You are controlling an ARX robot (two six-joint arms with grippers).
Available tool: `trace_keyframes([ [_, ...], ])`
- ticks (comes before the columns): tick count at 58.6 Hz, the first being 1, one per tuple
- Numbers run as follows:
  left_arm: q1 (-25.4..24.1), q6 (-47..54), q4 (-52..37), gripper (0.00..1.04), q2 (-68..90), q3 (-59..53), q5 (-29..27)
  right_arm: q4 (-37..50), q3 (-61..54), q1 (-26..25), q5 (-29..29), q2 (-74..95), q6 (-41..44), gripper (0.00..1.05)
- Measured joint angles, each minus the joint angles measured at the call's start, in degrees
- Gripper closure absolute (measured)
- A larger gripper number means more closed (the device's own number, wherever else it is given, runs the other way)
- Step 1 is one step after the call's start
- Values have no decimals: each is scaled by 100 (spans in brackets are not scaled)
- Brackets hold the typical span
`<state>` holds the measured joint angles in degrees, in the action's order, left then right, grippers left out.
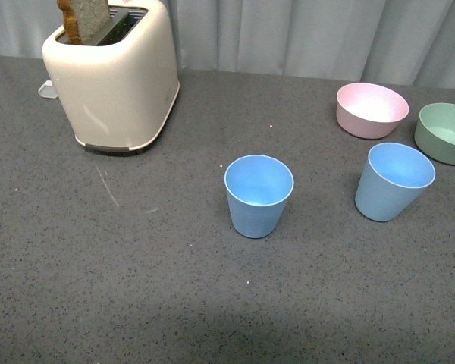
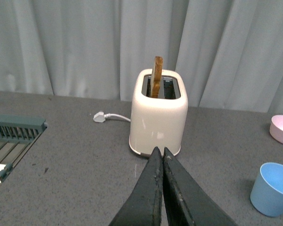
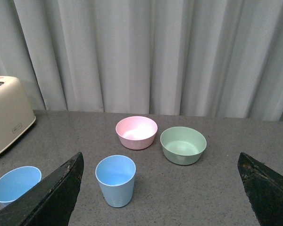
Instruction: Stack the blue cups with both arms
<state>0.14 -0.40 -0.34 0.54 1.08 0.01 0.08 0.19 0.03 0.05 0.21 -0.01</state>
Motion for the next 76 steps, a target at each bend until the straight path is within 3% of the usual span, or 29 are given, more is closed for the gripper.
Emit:
trace_keyframes([
  [9,0,-2,20,101,-20,0,0,0,0,0,2,2,0,10],
  [11,0,-2,20,96,-20,0,0,0,0,0,2,0,0,10],
  [38,0,-2,20,16,-28,0,0,0,0,0,2,0,0,10],
  [42,0,4,20,5,-28,0,-2,-221,76,-66,184,170,577,10],
  [48,0,11,20,7,-28,0,0,280,234,-74,262,1388,1576,10],
  [56,0,11,20,7,-28,0,0,1904,822,-79,216,4035,1491,10],
  [60,0,11,20,7,-28,0,0,2312,1351,-76,127,5488,1281,10],
  [76,0,11,20,7,-28,0,0,1475,3268,-7,107,8677,343,10],
])
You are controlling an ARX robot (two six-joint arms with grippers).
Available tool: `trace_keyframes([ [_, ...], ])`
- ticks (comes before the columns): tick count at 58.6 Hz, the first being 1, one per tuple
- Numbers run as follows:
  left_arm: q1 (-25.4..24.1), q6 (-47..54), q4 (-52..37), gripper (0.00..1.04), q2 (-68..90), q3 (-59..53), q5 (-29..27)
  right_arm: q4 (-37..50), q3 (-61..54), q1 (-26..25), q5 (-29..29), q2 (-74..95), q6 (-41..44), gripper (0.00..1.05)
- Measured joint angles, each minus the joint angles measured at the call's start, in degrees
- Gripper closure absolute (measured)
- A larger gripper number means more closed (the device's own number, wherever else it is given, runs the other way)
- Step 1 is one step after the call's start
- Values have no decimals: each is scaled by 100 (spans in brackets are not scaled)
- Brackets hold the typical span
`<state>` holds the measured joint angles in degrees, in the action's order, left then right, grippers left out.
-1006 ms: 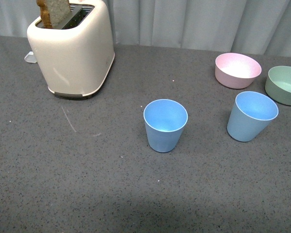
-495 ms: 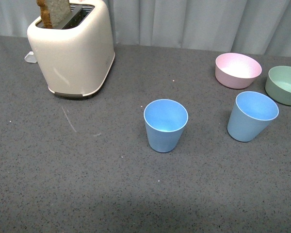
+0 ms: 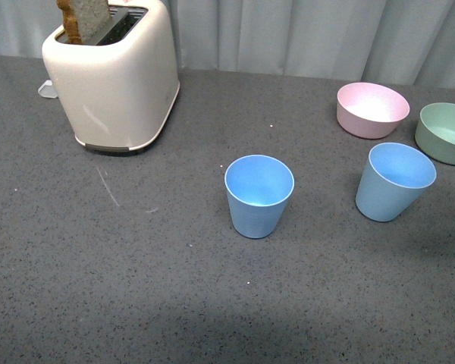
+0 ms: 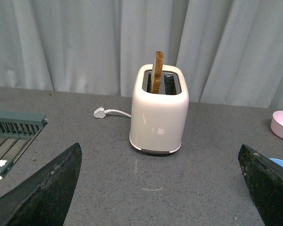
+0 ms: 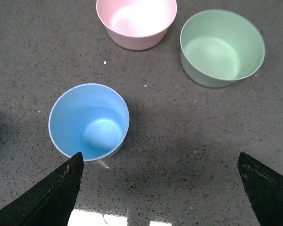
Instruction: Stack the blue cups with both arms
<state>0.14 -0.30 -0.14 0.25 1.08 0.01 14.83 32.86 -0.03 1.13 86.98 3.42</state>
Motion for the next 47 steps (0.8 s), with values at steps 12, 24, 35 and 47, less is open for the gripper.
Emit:
trace_keyframes([
  [12,0,0,2,7,0,0,0,-708,1016,101,-66,1233,-326,10],
  [24,0,0,0,7,0,0,0,-1119,1574,157,-28,1906,-800,10],
  [35,0,0,2,7,0,0,0,-1338,1895,221,11,2295,-1222,12],
  [47,0,0,0,7,0,0,0,-1447,2098,282,-66,2568,-1379,44],
])
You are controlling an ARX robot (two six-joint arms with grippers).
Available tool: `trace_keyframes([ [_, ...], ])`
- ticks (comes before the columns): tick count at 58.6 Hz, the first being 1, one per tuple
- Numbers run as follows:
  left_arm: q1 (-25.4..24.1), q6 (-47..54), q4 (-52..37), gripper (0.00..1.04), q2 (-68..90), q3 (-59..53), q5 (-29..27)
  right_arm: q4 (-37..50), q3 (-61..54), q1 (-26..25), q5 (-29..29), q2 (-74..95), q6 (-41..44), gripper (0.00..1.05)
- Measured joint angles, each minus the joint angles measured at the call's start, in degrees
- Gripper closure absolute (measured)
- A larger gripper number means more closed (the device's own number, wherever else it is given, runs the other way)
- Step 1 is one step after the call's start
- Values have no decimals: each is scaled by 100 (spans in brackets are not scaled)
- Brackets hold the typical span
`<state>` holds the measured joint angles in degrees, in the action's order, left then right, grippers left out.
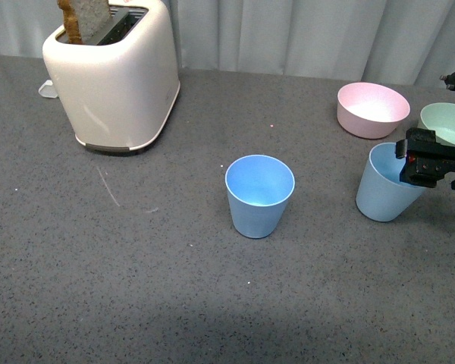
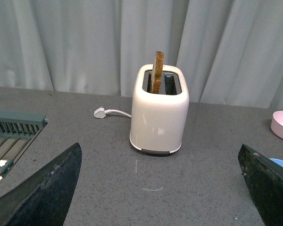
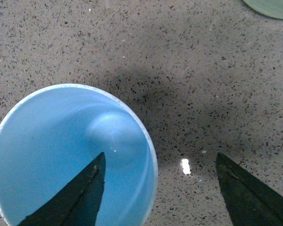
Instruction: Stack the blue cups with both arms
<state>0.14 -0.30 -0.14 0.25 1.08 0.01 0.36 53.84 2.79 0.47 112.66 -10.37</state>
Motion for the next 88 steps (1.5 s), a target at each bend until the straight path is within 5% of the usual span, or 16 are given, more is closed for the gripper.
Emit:
trace_keyframes([
  [25,0,0,0,7,0,0,0,-26,50,11,31,33,-195,104],
  [38,0,0,0,7,-2,0,0,-151,39,-46,227,-76,-352,104],
  [50,0,0,2,7,-2,0,0,-446,22,46,986,-645,-605,104],
  [64,0,0,0,7,-2,0,0,-691,120,691,1729,-1270,-973,104],
  [88,0,0,0,7,-2,0,0,-820,332,1572,1759,-1215,-1386,104],
])
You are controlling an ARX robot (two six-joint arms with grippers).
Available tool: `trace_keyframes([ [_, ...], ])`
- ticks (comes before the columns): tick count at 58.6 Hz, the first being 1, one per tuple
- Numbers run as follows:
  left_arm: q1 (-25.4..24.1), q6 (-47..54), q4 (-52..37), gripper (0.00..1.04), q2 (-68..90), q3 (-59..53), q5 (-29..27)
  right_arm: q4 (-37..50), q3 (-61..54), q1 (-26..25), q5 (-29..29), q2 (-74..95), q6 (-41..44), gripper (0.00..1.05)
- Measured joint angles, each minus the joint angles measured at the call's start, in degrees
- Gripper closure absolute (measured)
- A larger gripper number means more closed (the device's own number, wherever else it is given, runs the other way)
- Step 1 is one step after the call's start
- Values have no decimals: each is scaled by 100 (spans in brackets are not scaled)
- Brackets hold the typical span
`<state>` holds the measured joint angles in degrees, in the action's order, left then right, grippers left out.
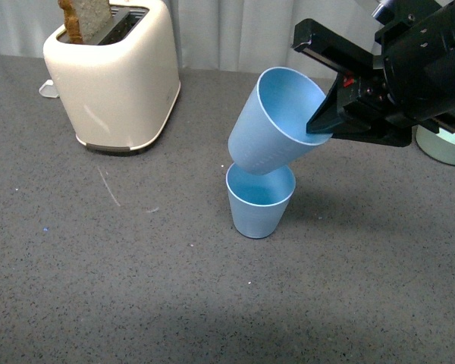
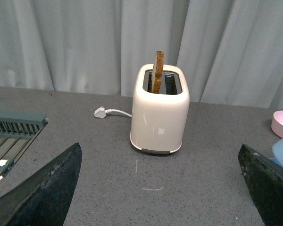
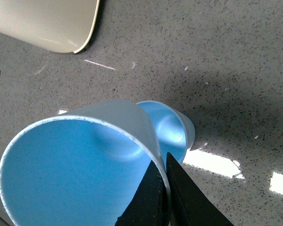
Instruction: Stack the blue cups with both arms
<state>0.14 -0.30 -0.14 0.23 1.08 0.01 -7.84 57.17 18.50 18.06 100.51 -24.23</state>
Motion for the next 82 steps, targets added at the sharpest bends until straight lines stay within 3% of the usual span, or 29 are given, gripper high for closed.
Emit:
trace_keyframes([
  [28,0,0,2,7,0,0,0,105,0,83,-223,122,48,103],
  [42,0,0,2,7,0,0,0,321,-31,76,-271,107,76,67],
  [50,0,0,2,7,0,0,0,710,-175,46,-920,-61,361,40],
  [63,0,0,2,7,0,0,0,750,-203,13,-1029,-203,564,8],
  [76,0,0,0,7,0,0,-2,820,-243,20,-1119,-201,649,10],
  [80,0,0,0,7,0,0,-2,2555,-850,81,-2245,-155,1104,19],
  [82,0,2,2,7,0,0,13,4009,-1453,72,-2986,-129,1574,27],
])
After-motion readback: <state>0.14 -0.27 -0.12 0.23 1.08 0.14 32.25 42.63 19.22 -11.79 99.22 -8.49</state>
